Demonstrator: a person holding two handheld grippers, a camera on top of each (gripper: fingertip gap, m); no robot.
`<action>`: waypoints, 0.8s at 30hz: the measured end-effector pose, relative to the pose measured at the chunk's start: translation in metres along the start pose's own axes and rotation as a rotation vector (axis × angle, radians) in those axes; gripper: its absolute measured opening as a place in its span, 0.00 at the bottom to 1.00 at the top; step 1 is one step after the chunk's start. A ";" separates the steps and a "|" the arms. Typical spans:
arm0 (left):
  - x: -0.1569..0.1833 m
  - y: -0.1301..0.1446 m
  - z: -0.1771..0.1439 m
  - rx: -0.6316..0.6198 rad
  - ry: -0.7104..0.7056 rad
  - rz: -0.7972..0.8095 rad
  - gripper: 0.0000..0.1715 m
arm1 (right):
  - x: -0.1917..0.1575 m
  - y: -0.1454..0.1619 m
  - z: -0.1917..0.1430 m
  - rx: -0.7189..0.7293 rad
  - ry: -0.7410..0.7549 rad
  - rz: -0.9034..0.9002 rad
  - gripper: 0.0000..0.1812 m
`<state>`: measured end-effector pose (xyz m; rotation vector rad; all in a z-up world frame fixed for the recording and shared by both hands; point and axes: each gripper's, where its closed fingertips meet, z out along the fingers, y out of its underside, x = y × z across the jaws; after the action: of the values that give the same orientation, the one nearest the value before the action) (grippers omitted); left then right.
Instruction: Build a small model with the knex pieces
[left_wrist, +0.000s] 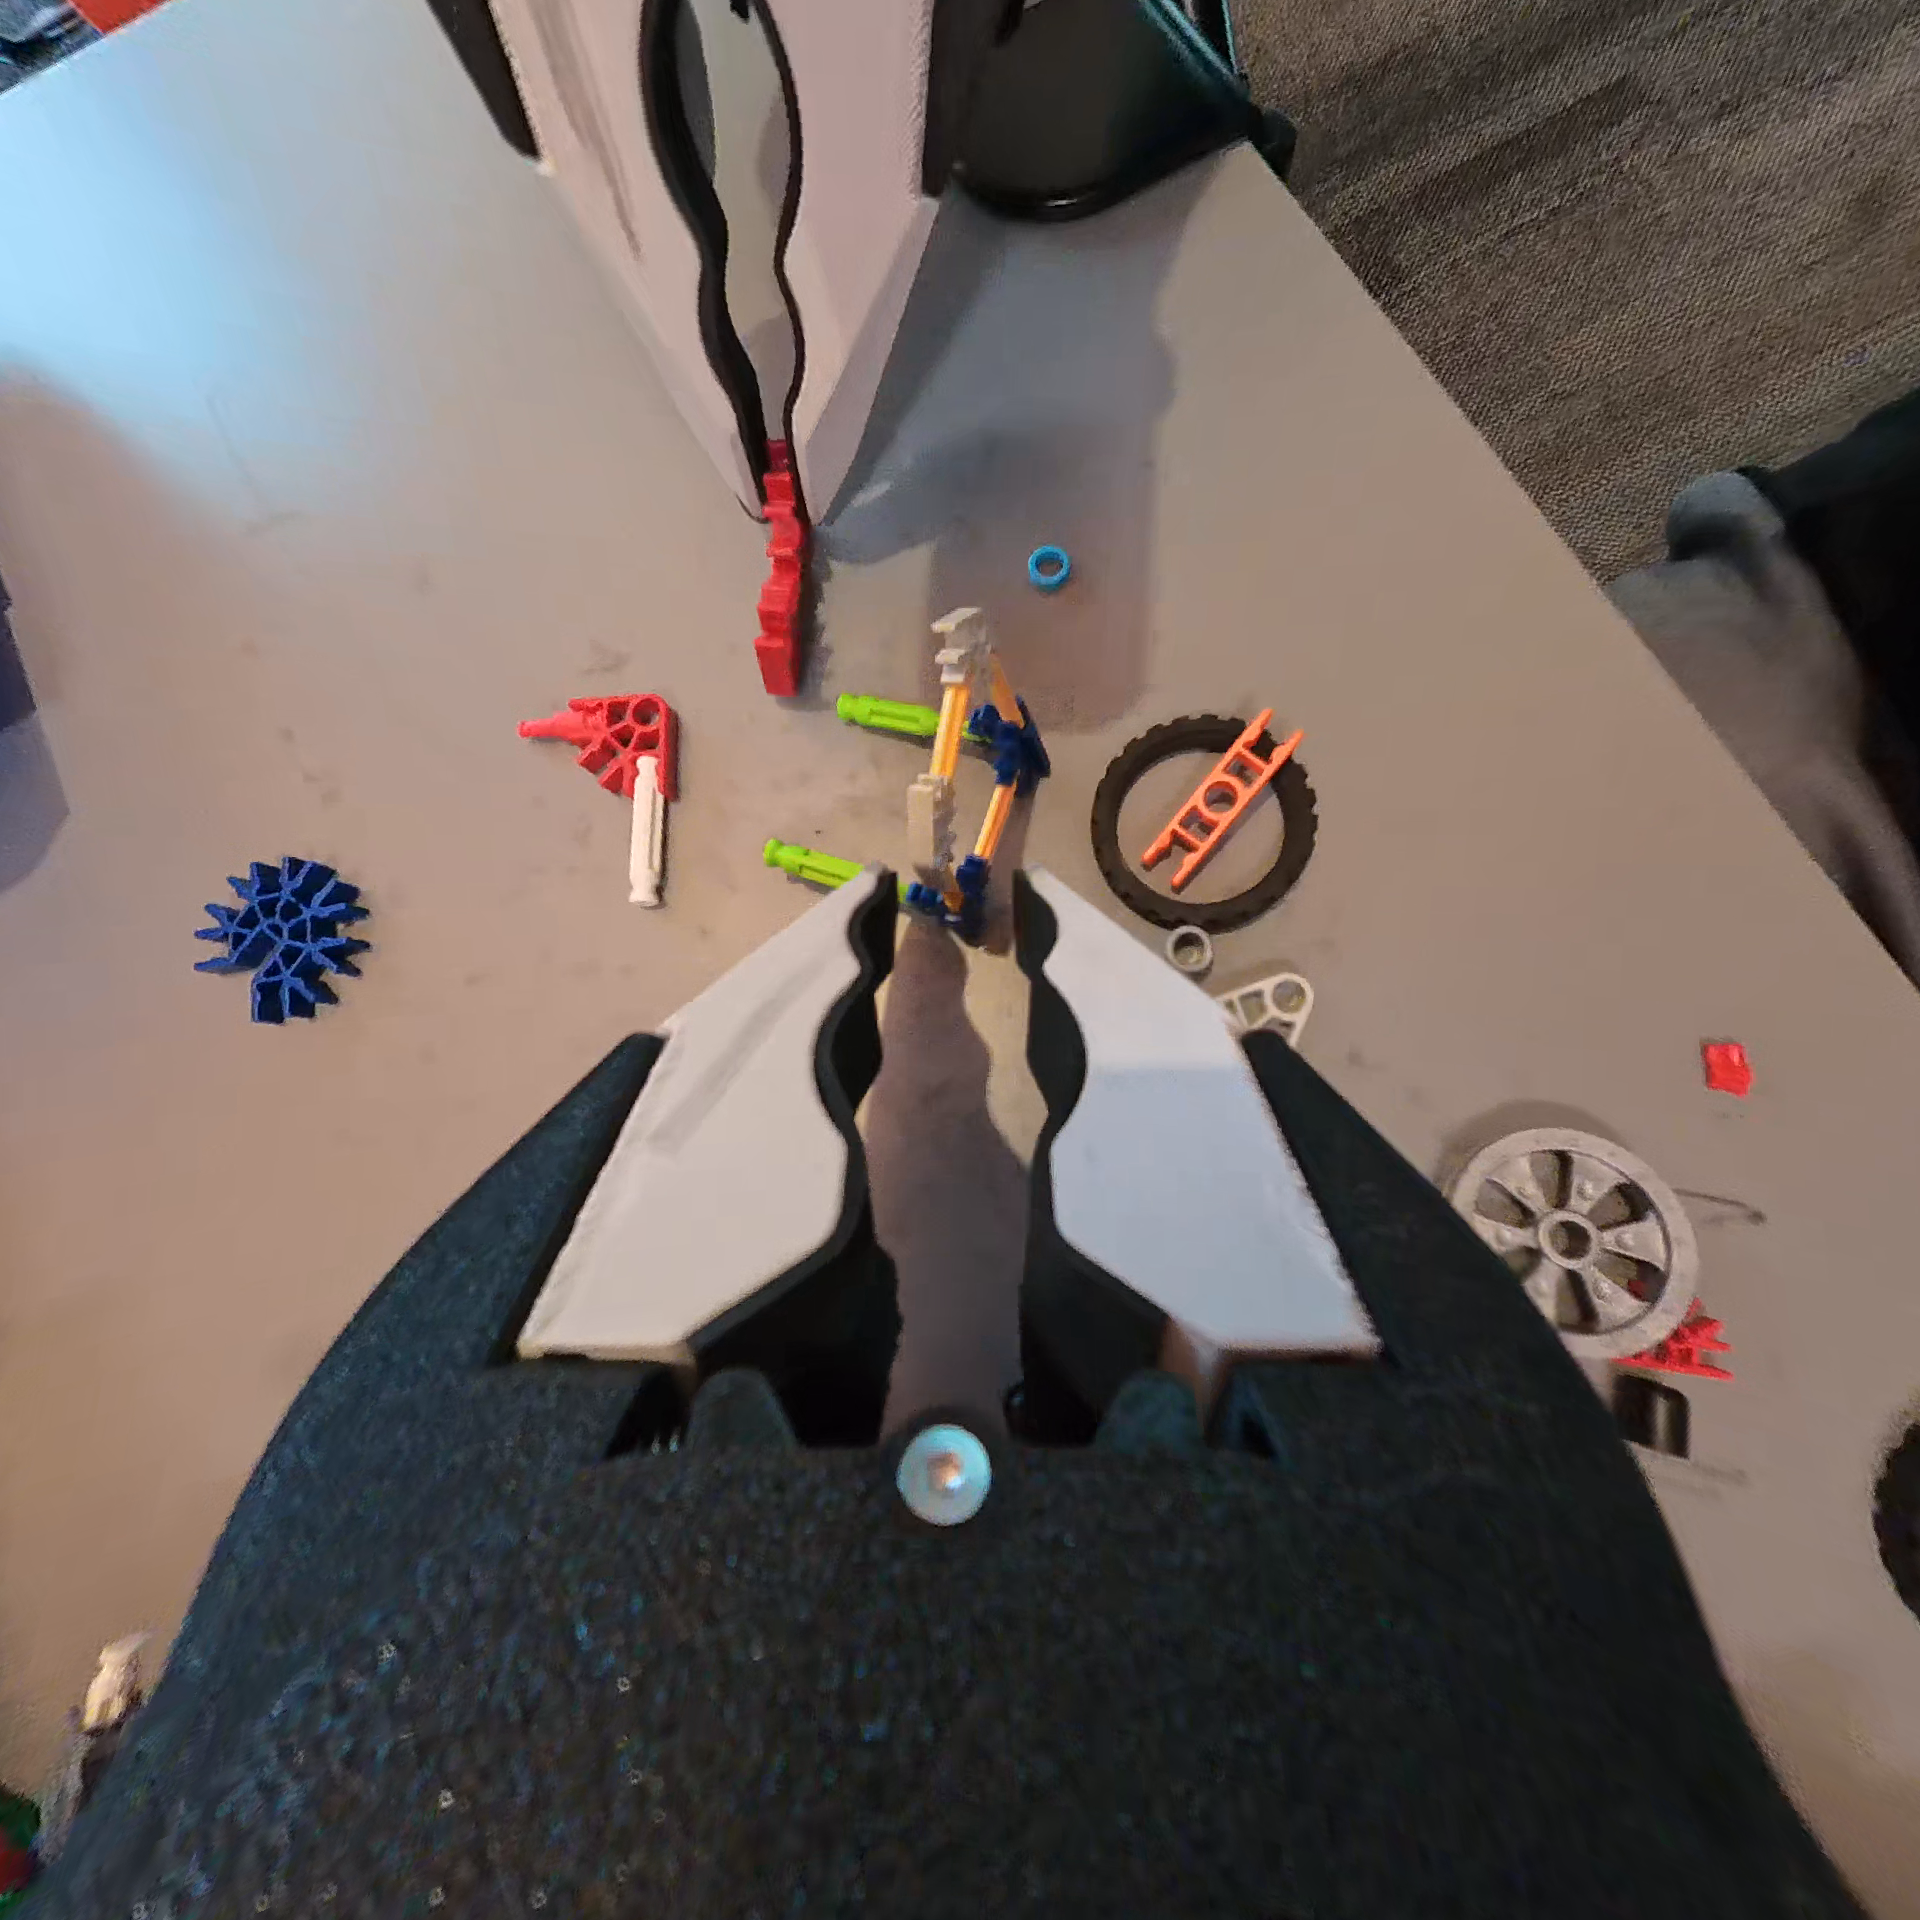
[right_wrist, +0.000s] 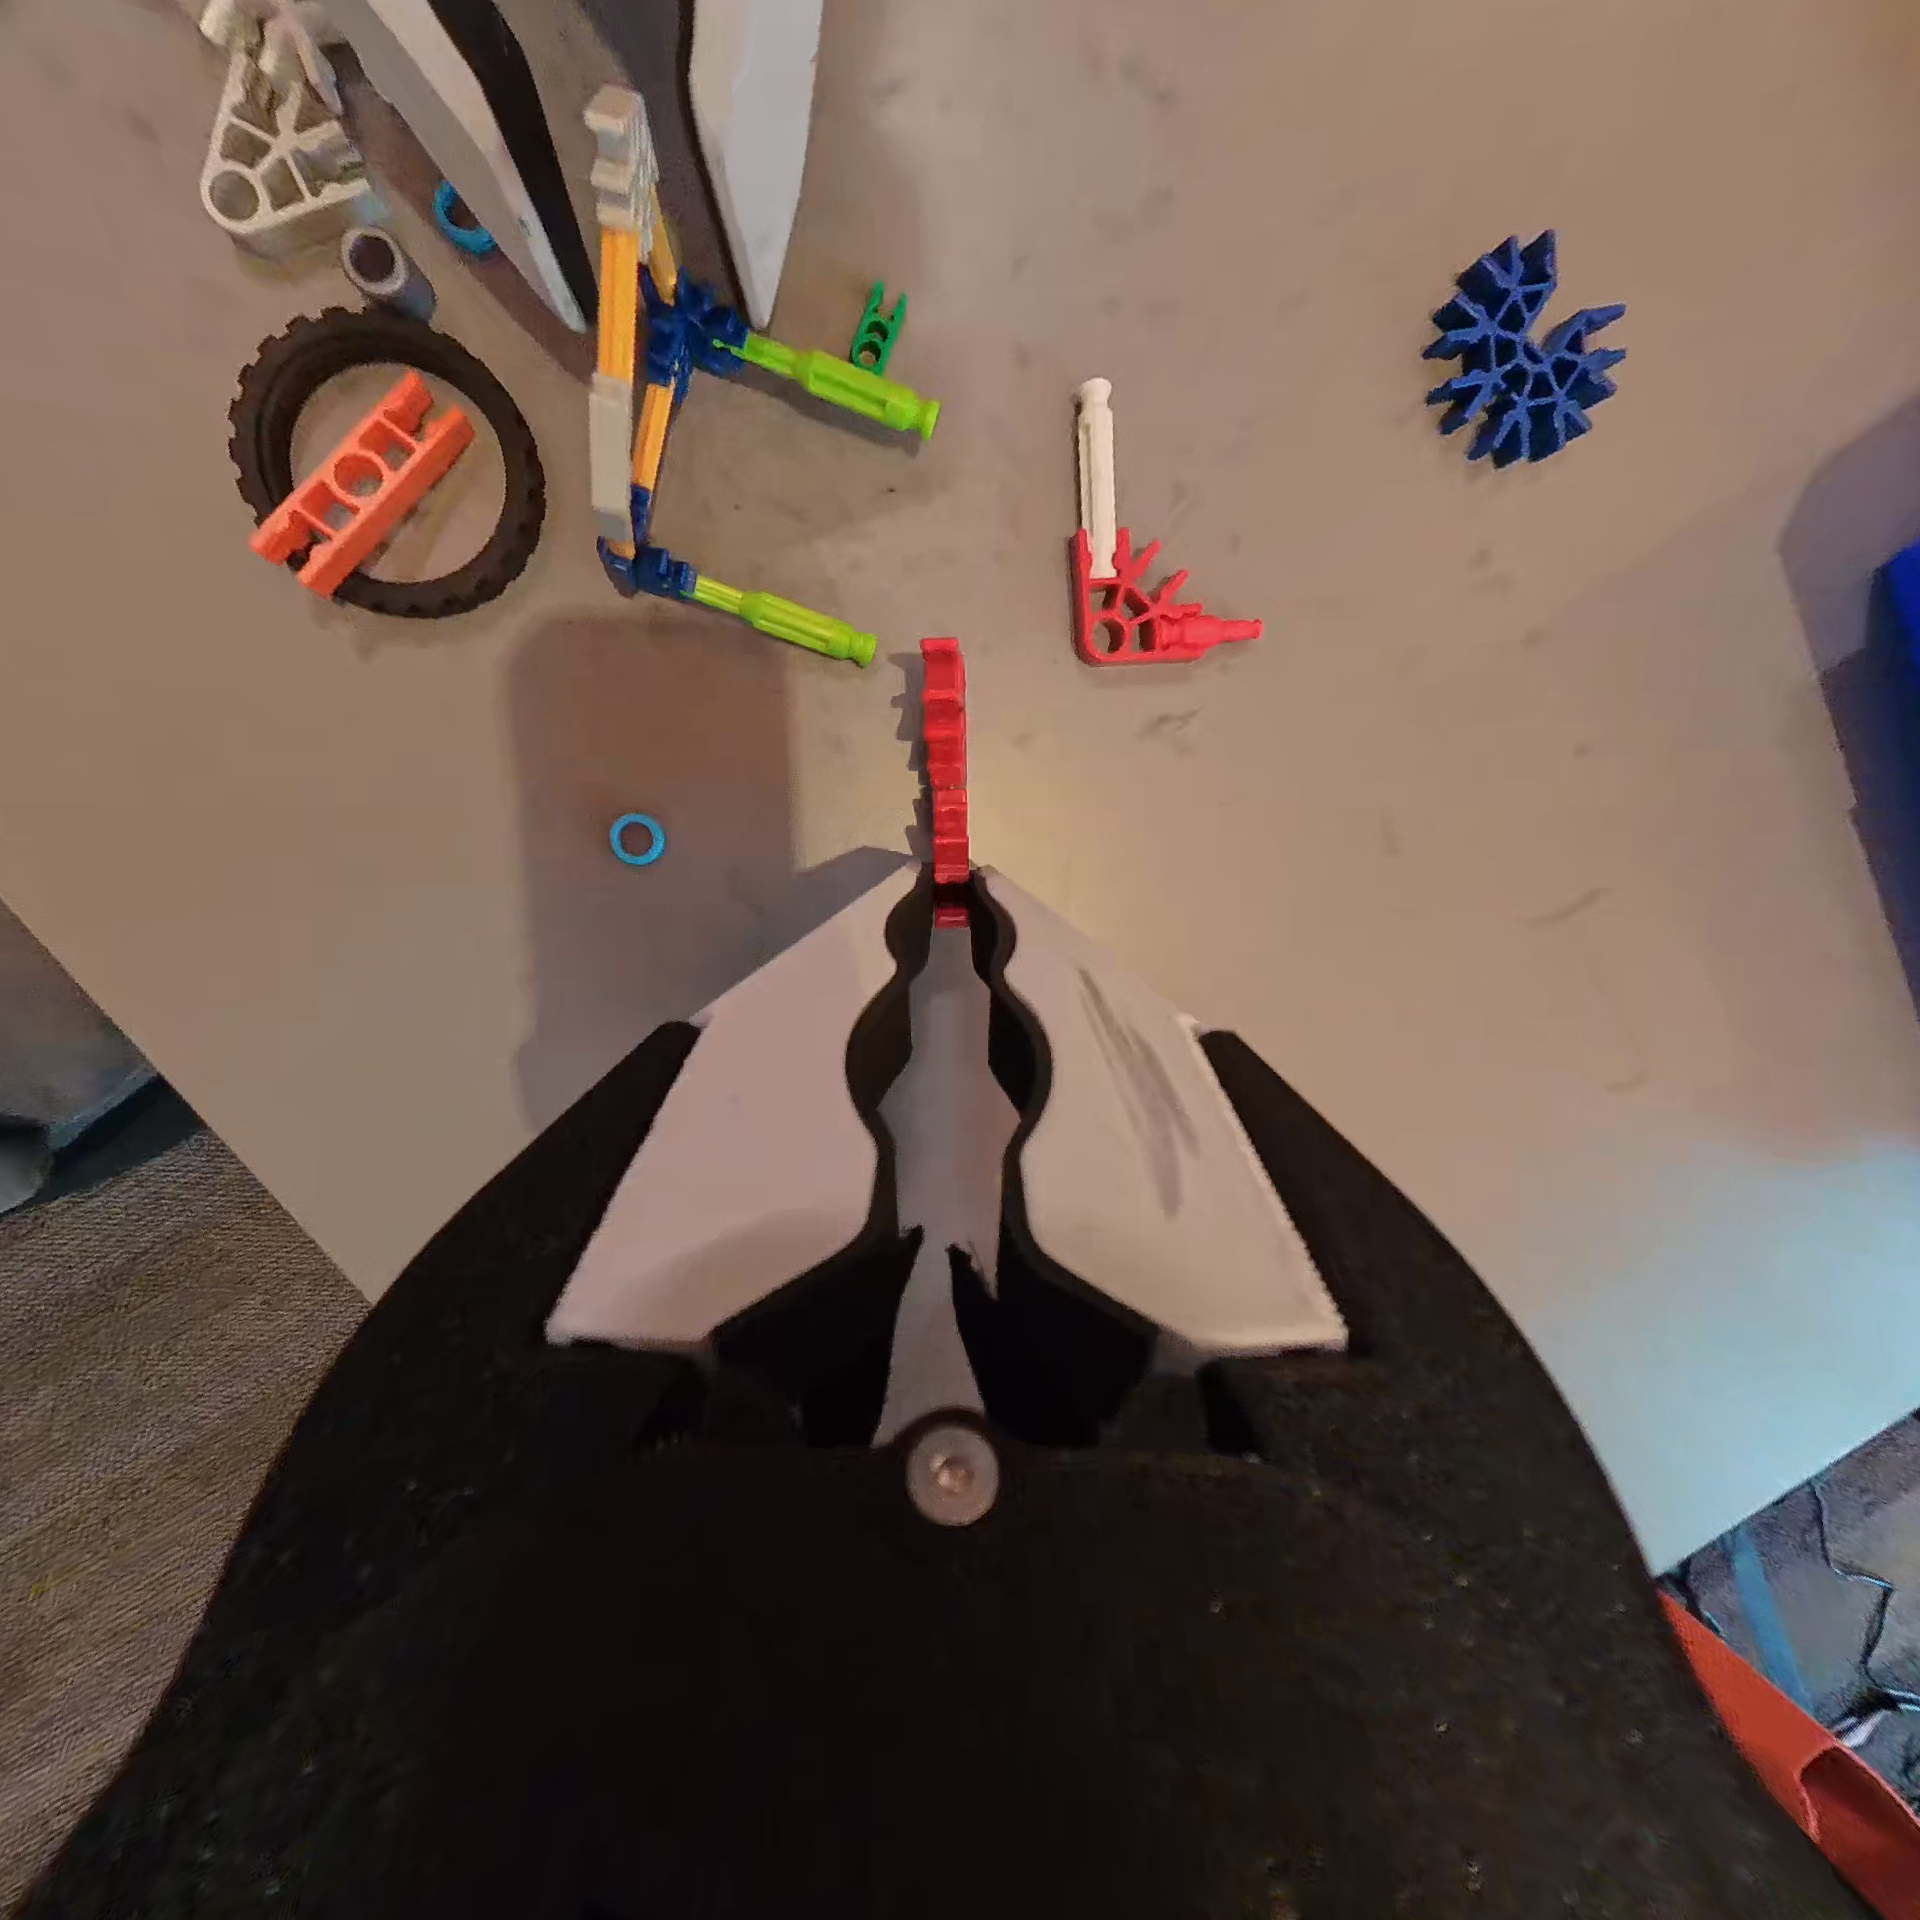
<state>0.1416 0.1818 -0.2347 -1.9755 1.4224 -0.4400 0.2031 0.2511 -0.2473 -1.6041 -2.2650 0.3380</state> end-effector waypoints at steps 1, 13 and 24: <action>0.001 0.000 0.001 0.000 0.002 0.003 0.10 | 0.000 -0.001 0.000 -0.001 -0.012 0.005 0.03; -0.002 -0.007 0.002 0.032 -0.035 0.050 0.04 | -0.003 -0.012 -0.008 0.100 -0.061 0.061 0.11; 0.002 -0.045 -0.006 0.162 -0.084 0.190 0.04 | -0.021 -0.020 -0.031 0.295 -0.019 0.098 0.34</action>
<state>0.1707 0.1871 -0.2001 -1.6942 1.4571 -0.3692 0.2051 0.2247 -0.2138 -1.5624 -2.0391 0.6811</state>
